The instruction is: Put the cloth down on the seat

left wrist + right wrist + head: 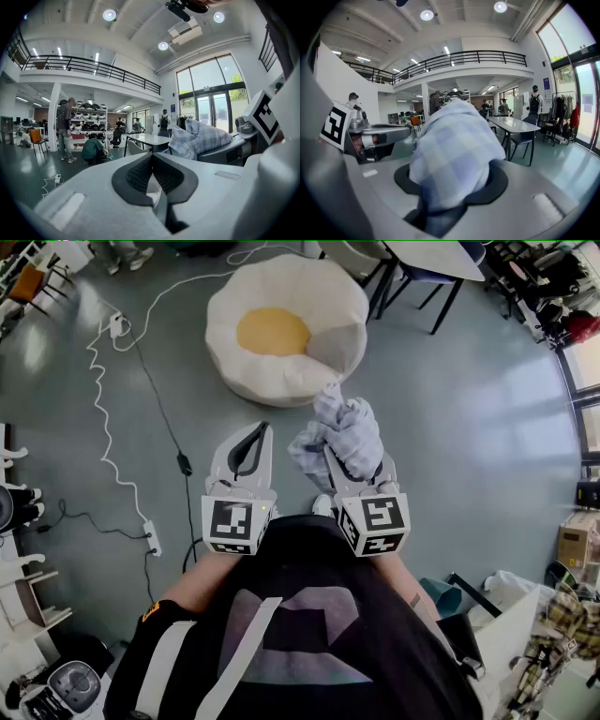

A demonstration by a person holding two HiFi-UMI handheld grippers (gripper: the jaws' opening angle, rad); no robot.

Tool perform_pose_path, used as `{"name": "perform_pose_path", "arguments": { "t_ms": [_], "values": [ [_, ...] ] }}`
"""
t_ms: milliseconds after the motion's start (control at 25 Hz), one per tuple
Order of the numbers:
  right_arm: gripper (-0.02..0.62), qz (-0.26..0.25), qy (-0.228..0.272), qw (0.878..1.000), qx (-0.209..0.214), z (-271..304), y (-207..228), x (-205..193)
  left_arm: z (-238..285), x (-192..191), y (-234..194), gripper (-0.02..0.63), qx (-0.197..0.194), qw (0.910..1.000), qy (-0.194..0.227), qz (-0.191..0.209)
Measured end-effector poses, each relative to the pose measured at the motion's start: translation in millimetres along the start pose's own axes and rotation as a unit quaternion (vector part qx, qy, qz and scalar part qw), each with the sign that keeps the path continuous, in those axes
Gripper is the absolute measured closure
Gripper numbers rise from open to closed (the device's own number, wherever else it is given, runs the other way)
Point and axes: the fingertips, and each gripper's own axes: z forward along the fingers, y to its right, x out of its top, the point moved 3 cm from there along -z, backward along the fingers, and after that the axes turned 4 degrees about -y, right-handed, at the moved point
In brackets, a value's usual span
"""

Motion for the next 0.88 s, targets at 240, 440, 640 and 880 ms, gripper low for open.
{"name": "perform_pose_path", "arguments": {
  "t_ms": [240,440,640,880],
  "values": [
    [0.39,-0.001,0.007,1.0,-0.005,-1.2,-4.8,6.4,-3.9,4.2,-4.9,0.606,-0.002,1.0,0.004,0.001],
    [0.387,0.005,0.013,1.0,-0.002,0.5,-14.4,10.0,-8.9,3.5,-12.6,0.606,-0.006,0.9999,0.009,0.001],
    [0.377,0.014,0.02,1.0,-0.005,-0.5,-20.6,12.3,-13.8,3.7,-16.2,0.606,-0.012,0.9998,0.014,0.0],
    [0.373,0.018,0.024,1.0,-0.011,1.9,-31.1,15.2,-20.5,10.7,-25.6,0.606,-0.021,0.9995,0.024,0.008]
  ]
}}
